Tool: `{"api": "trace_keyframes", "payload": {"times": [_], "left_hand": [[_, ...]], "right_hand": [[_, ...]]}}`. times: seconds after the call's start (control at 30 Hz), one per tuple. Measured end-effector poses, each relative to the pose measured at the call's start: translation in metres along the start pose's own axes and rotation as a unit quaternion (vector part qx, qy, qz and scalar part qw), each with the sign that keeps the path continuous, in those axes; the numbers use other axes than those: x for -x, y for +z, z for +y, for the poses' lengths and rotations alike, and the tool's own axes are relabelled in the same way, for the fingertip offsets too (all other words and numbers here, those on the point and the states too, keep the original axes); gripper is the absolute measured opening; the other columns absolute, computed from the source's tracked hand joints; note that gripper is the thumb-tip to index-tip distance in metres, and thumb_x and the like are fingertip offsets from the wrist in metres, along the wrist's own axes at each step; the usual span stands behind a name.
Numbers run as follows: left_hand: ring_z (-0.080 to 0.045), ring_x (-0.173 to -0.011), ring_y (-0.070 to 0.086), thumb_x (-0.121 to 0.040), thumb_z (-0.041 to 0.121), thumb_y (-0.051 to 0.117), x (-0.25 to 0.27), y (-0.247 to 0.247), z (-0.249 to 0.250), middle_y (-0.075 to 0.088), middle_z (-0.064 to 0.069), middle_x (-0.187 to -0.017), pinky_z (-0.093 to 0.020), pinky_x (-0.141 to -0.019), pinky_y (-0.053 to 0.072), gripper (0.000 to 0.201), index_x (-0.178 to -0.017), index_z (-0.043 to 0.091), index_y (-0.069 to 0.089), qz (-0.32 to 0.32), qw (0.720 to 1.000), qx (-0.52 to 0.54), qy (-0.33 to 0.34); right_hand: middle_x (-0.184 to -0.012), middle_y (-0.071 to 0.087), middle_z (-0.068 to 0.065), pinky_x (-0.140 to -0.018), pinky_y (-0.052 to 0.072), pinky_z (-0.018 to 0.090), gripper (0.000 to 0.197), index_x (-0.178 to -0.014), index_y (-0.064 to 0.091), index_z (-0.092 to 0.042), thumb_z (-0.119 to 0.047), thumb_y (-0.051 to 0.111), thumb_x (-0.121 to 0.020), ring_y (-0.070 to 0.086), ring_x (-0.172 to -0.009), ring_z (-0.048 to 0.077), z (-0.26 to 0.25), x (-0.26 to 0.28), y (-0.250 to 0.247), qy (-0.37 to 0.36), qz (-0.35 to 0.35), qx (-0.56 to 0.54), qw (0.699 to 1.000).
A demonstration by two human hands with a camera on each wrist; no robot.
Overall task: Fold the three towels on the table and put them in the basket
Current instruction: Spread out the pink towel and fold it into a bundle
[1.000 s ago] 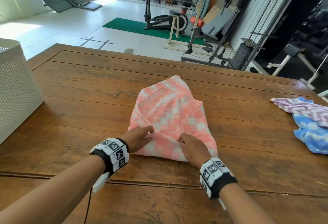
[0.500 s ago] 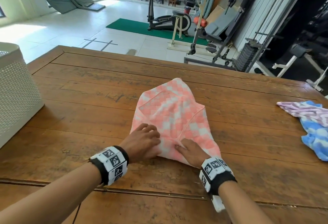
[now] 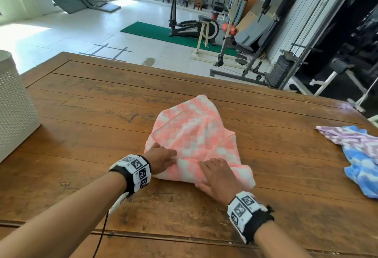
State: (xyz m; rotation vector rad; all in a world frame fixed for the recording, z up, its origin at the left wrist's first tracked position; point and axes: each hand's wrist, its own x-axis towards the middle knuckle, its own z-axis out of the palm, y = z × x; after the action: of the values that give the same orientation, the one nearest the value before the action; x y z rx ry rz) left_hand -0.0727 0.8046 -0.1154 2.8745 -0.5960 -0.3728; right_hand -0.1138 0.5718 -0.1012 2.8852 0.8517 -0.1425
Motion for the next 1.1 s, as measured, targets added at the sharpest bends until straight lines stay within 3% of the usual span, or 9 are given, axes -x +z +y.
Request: {"api": "trace_keyframes", "payload": {"times": [0.13, 0.27, 0.4, 0.47, 0.6, 0.8, 0.93, 1.0, 1.1], "left_hand": [[-0.030, -0.101, 0.055, -0.101, 0.031, 0.031, -0.013, -0.008, 0.004, 0.066, -0.008, -0.104, -0.040, -0.103, 0.027, 0.024, -0.115, 0.024, 0.048, -0.003, 0.999, -0.033, -0.014], [-0.024, -0.115, 0.051, -0.098, 0.028, 0.039, -0.009, -0.013, 0.018, 0.058, -0.003, -0.122, -0.038, -0.104, 0.030, 0.030, -0.122, 0.021, 0.055, 0.116, 0.981, -0.146, 0.053], [-0.023, -0.118, 0.050, -0.094, 0.052, 0.036, -0.007, 0.004, 0.010, 0.055, -0.003, -0.129, -0.036, -0.106, 0.031, 0.053, -0.136, 0.020, 0.041, 0.064, 0.992, -0.098, 0.036], [-0.024, -0.116, 0.051, -0.098, 0.049, 0.032, -0.014, 0.004, 0.004, 0.056, -0.004, -0.127, -0.035, -0.103, 0.032, 0.047, -0.135, 0.021, 0.041, 0.049, 0.995, -0.087, 0.013], [-0.024, -0.110, 0.055, -0.101, 0.042, 0.030, -0.037, -0.004, -0.010, 0.062, -0.002, -0.119, -0.035, -0.094, 0.034, 0.038, -0.127, 0.022, 0.049, 0.020, 0.999, -0.011, -0.024], [-0.024, -0.111, 0.055, -0.101, 0.043, 0.031, -0.065, -0.018, -0.020, 0.061, 0.000, -0.124, -0.035, -0.094, 0.037, 0.037, -0.124, 0.025, 0.055, -0.052, 0.994, 0.077, -0.064], [-0.023, -0.110, 0.052, -0.101, 0.038, 0.032, -0.065, -0.023, -0.006, 0.059, 0.000, -0.118, -0.035, -0.096, 0.033, 0.033, -0.121, 0.024, 0.053, 0.063, 0.995, -0.072, -0.030], [-0.022, -0.117, 0.048, -0.096, 0.050, 0.028, -0.057, -0.017, -0.002, 0.054, 0.001, -0.125, -0.034, -0.101, 0.031, 0.045, -0.126, 0.025, 0.050, 0.101, 0.991, -0.088, 0.005], [-0.020, -0.126, 0.044, -0.081, 0.075, 0.007, -0.051, -0.009, -0.013, 0.050, 0.001, -0.136, -0.034, -0.109, 0.026, 0.083, -0.140, 0.026, 0.038, 0.052, 0.996, -0.069, 0.003]], "right_hand": [[-0.133, 0.053, 0.004, -0.102, 0.031, 0.034, 0.043, -0.136, 0.043, -0.021, -0.044, 0.033, -0.101, 0.046, -0.119, 0.024, 0.013, -0.014, 0.003, 0.030, -0.044, -0.061, 0.997], [-0.125, 0.060, 0.006, -0.093, 0.038, 0.035, 0.041, -0.124, 0.056, -0.020, -0.045, 0.033, -0.100, 0.054, -0.109, 0.026, 0.033, -0.037, -0.007, 0.048, -0.092, -0.147, 0.984], [-0.136, 0.055, 0.001, -0.100, 0.039, 0.036, 0.050, -0.134, 0.052, -0.026, -0.055, 0.037, -0.096, 0.053, -0.118, 0.022, 0.053, -0.063, -0.009, 0.064, -0.159, -0.255, 0.951], [-0.140, 0.052, 0.000, -0.102, 0.038, 0.036, 0.058, -0.137, 0.050, -0.022, -0.060, 0.041, -0.093, 0.051, -0.122, 0.021, 0.060, -0.071, -0.011, 0.076, -0.152, -0.241, 0.956], [-0.132, 0.054, 0.000, -0.101, 0.036, 0.034, 0.048, -0.131, 0.049, -0.024, -0.055, 0.036, -0.096, 0.050, -0.118, 0.020, 0.062, -0.072, -0.021, 0.044, -0.028, -0.090, 0.995], [-0.133, 0.052, 0.004, -0.104, 0.034, 0.038, 0.093, -0.137, 0.039, -0.021, -0.084, 0.011, -0.074, 0.048, -0.117, 0.024, 0.065, -0.067, -0.005, 0.044, -0.082, -0.003, 0.996], [-0.109, 0.066, 0.001, -0.084, 0.046, 0.036, 0.068, -0.112, 0.058, -0.024, -0.078, 0.029, -0.082, 0.059, -0.093, 0.022, 0.084, -0.088, 0.005, 0.065, -0.106, -0.117, 0.985], [-0.105, 0.067, 0.000, -0.082, 0.047, 0.037, 0.066, -0.109, 0.062, -0.025, -0.078, 0.034, -0.081, 0.060, -0.090, 0.020, 0.095, -0.100, 0.004, 0.074, -0.149, -0.176, 0.970], [-0.108, 0.067, -0.003, -0.088, 0.047, 0.039, 0.078, -0.111, 0.063, -0.026, -0.087, 0.034, -0.072, 0.060, -0.092, 0.018, 0.104, -0.117, -0.004, 0.066, -0.186, -0.240, 0.951]]}}
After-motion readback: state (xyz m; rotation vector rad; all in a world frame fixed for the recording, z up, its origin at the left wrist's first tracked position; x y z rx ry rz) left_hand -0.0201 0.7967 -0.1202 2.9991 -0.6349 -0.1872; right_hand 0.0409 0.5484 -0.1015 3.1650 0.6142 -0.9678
